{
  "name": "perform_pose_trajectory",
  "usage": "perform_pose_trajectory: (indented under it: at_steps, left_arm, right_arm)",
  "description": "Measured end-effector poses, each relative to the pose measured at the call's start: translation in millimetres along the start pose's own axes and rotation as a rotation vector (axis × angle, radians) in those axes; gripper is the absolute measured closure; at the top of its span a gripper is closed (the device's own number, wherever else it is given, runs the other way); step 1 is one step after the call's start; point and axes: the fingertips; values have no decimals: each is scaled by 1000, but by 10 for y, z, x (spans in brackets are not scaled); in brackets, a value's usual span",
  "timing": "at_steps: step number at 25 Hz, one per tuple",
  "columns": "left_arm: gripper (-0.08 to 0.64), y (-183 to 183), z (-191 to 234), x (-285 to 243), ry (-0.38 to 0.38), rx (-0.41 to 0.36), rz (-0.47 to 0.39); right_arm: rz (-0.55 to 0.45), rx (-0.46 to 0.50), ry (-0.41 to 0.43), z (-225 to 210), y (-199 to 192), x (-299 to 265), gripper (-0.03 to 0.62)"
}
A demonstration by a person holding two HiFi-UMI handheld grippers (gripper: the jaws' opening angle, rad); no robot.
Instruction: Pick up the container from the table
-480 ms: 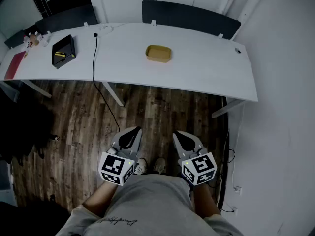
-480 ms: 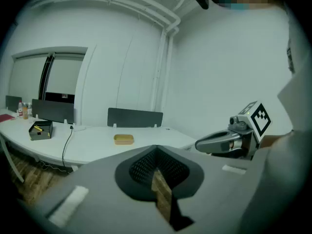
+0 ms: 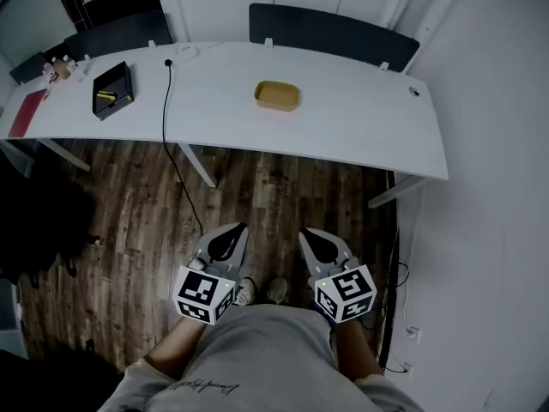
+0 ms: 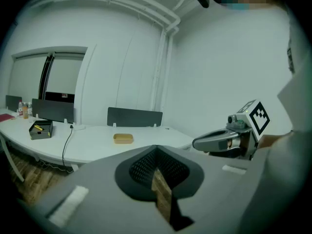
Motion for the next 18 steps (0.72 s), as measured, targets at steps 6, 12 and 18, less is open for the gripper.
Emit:
perform_pose_trajectory:
  at_steps: [6,12,18]
  left_arm:
    - [558,13,-5,8,4,-2,-6]
    - [558,18,-29,0,13,11,-3]
    - [558,38,-97,-29,34,10,-14]
  right_arm:
    - [-19,-15,-7,-1,27,8,577]
    - [-20,-25,-5,-21,30,35,577]
    - [-22,-25,11,-86,28,95,577]
Point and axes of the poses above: the fingertips, and each gripper's own axes: x backward along the fingers, z to its left, y out of its top, and after that the axes turned 14 degrees about -z, right-handed
